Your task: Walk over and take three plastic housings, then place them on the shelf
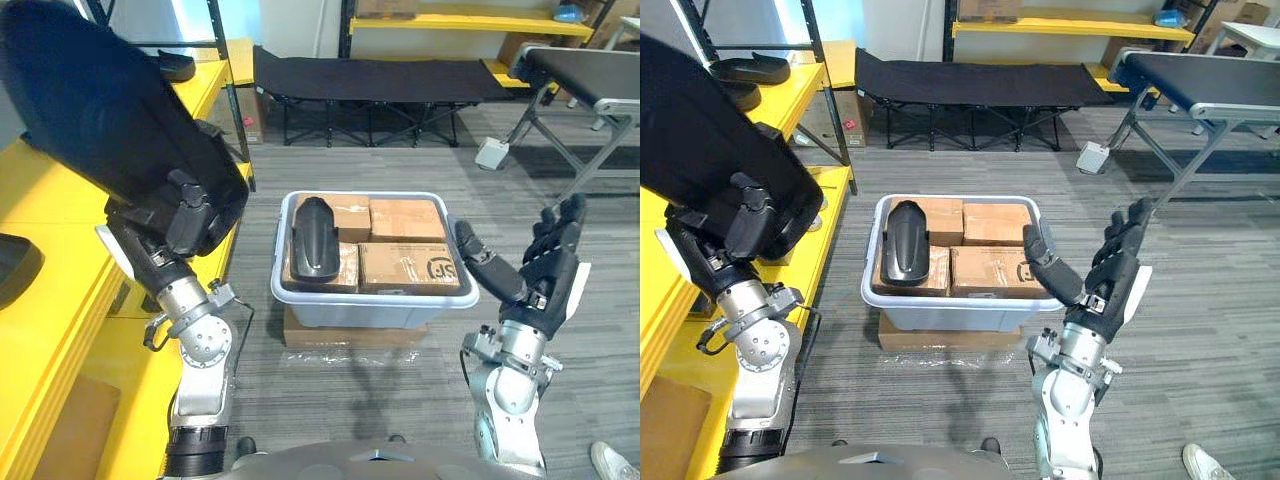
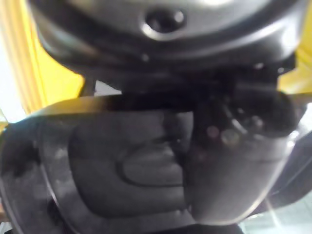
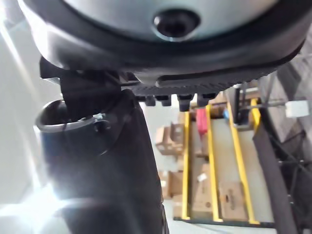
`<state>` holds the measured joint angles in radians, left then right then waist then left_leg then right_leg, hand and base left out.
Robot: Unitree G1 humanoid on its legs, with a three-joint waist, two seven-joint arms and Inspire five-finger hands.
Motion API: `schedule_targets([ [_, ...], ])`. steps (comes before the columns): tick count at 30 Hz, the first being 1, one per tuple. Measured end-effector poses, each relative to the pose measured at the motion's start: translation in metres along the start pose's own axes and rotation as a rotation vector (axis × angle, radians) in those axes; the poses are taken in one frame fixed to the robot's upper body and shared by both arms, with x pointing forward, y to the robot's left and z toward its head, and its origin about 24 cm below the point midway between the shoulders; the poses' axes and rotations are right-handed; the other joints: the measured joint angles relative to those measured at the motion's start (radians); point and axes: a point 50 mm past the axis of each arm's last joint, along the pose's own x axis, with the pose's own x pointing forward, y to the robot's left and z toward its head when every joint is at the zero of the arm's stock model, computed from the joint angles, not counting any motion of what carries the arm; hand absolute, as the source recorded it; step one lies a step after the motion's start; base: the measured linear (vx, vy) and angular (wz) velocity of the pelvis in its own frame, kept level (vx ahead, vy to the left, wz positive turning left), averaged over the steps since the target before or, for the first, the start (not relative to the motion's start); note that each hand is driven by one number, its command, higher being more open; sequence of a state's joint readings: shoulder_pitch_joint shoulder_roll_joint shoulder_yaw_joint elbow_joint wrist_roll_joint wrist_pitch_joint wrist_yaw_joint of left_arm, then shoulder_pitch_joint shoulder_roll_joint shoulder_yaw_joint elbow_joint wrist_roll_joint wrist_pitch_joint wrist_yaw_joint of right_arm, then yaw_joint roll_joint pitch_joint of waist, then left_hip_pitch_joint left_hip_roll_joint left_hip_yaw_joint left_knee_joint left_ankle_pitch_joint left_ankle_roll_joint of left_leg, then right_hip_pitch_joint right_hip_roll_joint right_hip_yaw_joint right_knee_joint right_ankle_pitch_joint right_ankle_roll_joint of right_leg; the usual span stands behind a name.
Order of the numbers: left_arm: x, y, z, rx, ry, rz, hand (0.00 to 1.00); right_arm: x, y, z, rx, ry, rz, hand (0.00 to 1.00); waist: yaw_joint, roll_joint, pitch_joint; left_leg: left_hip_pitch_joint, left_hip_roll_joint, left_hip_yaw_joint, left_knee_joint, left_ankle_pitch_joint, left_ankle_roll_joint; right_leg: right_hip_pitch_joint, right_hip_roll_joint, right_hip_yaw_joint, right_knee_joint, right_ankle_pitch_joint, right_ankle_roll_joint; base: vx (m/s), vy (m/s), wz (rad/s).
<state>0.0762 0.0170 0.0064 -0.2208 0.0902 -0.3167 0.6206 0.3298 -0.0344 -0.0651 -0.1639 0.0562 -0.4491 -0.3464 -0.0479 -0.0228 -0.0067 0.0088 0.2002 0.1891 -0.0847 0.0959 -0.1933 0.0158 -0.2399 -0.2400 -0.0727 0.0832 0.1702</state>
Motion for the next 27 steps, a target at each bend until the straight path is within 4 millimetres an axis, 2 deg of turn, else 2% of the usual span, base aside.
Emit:
schedule_targets([
  [3,-0.005,-0.001,-0.001,-0.001,0.017,-0.059,0.00,-0.014,-0.006,-0.021,-0.059,0.147,0.071,1.00,-0.015,0.007,0.001,0.000,0.000,0.003,0.000,-0.001,0.002,-0.002,0.000,0.003,0.000,0.000,0.006,0.02,0.000,-0.02],
  [4,-0.006,-0.001,-0.002,-0.002,0.022,-0.072,0.00,-0.017,-0.007,-0.027,-0.071,0.185,0.082,1.00,-0.016,0.008,0.001,0.000,0.000,0.004,0.000,-0.001,0.002,-0.002,0.000,0.003,0.000,0.000,0.006,0.02,0.001,-0.06],
  [6,-0.013,-0.001,-0.005,-0.032,0.059,-0.122,0.00,-0.031,-0.011,-0.051,-0.099,0.336,0.130,1.00,-0.017,0.010,0.002,0.000,0.000,0.007,0.000,-0.003,0.003,0.001,0.000,0.007,0.000,0.001,0.007,0.03,0.004,-0.03],
  [8,-0.018,0.002,-0.008,-0.051,0.093,-0.142,0.00,-0.039,-0.011,-0.061,-0.074,0.410,0.159,1.00,-0.014,0.015,0.005,0.000,0.000,0.007,0.000,-0.004,0.003,0.001,0.000,0.007,0.000,0.001,0.007,0.00,0.000,0.00],
  [13,-0.030,0.015,-0.014,-0.055,0.148,-0.141,0.00,-0.036,0.001,-0.061,0.032,0.416,0.213,1.00,-0.004,0.024,0.012,-0.001,-0.001,-0.004,0.000,-0.006,0.005,0.010,0.000,-0.005,0.002,-0.004,0.011,-0.01,0.001,0.06],
  [15,-0.031,0.020,-0.015,-0.042,0.149,-0.127,0.00,-0.030,0.009,-0.059,0.103,0.406,0.225,1.00,0.011,0.023,0.012,-0.002,-0.001,-0.009,0.000,-0.012,0.010,0.013,0.000,-0.012,0.002,-0.005,0.011,-0.02,0.005,0.11],
  [17,-0.030,0.023,-0.013,-0.032,0.139,-0.106,0.00,-0.024,0.018,-0.057,0.205,0.396,0.256,1.00,0.028,0.022,0.013,-0.020,-0.009,-0.067,0.000,-0.011,0.010,0.038,-0.005,-0.068,0.002,-0.017,0.013,-0.01,-0.001,0.57],
  [21,-0.030,0.035,-0.001,-0.021,0.098,-0.066,0.00,-0.022,0.039,-0.059,0.241,0.397,0.360,1.00,0.067,0.019,0.017,-0.055,-0.022,-0.157,0.000,0.004,0.019,0.066,-0.009,-0.156,0.007,-0.034,0.018,0.01,-0.010,0.70],
  [23,-0.028,0.049,0.007,0.003,0.068,-0.021,0.00,-0.023,0.057,-0.063,0.239,0.416,0.440,1.00,0.112,0.012,0.025,-0.059,-0.032,-0.217,0.001,0.010,0.012,0.102,-0.014,-0.221,0.031,-0.063,0.026,0.05,-0.035,0.81],
  [24,-0.027,0.053,0.008,0.010,0.059,-0.008,0.00,-0.022,0.060,-0.063,0.240,0.414,0.457,1.00,0.124,0.011,0.027,-0.060,-0.034,-0.230,0.001,0.010,0.012,0.108,-0.015,-0.234,0.038,-0.069,0.025,0.05,-0.035,0.62],
  [26,-0.028,0.076,0.016,0.031,0.022,0.056,0.00,-0.017,0.082,-0.058,0.253,0.383,0.563,1.00,0.170,0.005,0.031,-0.068,-0.036,-0.257,0.001,0.010,0.011,0.110,-0.017,-0.266,0.064,-0.084,0.027,0.05,-0.031,0.38],
  [27,-0.028,0.082,0.018,0.032,0.019,0.078,0.00,-0.015,0.087,-0.057,0.255,0.374,0.592,1.00,0.181,0.003,0.032,-0.068,-0.036,-0.260,0.001,0.010,0.010,0.110,-0.017,-0.269,0.068,-0.085,0.026,0.05,-0.025,0.22],
])
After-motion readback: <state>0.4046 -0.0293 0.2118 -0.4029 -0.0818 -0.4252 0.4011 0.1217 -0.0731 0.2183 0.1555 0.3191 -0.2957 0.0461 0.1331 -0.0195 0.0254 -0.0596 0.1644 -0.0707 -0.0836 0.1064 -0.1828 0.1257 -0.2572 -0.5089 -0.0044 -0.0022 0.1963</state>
